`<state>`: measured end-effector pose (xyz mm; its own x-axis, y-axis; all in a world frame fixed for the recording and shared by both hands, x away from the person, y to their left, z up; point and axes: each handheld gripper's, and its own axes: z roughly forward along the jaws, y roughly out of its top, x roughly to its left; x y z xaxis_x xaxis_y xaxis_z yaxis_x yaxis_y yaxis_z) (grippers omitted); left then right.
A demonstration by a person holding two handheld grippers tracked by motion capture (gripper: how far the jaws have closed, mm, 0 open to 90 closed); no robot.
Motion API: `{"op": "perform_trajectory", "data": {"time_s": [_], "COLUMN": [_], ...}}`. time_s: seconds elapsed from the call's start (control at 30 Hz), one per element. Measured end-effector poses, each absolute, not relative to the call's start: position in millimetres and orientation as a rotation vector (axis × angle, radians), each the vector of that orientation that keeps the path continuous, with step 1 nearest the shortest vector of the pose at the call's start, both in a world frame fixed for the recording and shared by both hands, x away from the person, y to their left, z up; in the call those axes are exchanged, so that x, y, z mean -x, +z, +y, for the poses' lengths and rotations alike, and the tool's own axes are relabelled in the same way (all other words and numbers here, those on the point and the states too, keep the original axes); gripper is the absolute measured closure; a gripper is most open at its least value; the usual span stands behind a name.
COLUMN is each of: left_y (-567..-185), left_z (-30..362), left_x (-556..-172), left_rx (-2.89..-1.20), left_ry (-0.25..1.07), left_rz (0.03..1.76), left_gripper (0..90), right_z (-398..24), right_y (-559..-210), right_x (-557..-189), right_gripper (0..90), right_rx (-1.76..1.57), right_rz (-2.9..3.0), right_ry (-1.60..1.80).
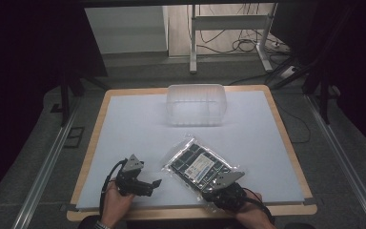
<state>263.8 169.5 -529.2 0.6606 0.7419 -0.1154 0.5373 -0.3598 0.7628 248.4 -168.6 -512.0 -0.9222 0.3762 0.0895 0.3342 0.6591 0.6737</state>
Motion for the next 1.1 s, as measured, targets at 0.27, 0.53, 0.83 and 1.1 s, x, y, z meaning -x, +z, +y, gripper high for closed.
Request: {"op": "perform_trajectory", "data": {"time_s": [0.27, 0.53, 0.83, 1.1], "left_y": [-529, -529, -529, -529], "left_z": [169, 169, 169, 169], "left_x": [-264, -264, -264, -264], "left_rx": [-2.065, -2.058, -2.059, -2.059], "left_ry": [0.323, 0.324, 0.324, 0.321], "left_rz": [0.982, 0.988, 0.990, 0.988], "left_gripper": [2.9, 3.0, 3.0, 3.0], "right_z": [-169, -174, -181, -189], "right_y": [-514, -514, -514, -513], "right_x": [-249, -254, -264, -275], "right_gripper": [89.1, 89.1, 89.1, 89.1], "right_rx": [-0.596, -0.627, -0.687, -0.739], "right_rz": [2.817, 2.792, 2.752, 2.712], "right_ry": [1.083, 1.062, 1.023, 1.013]}}
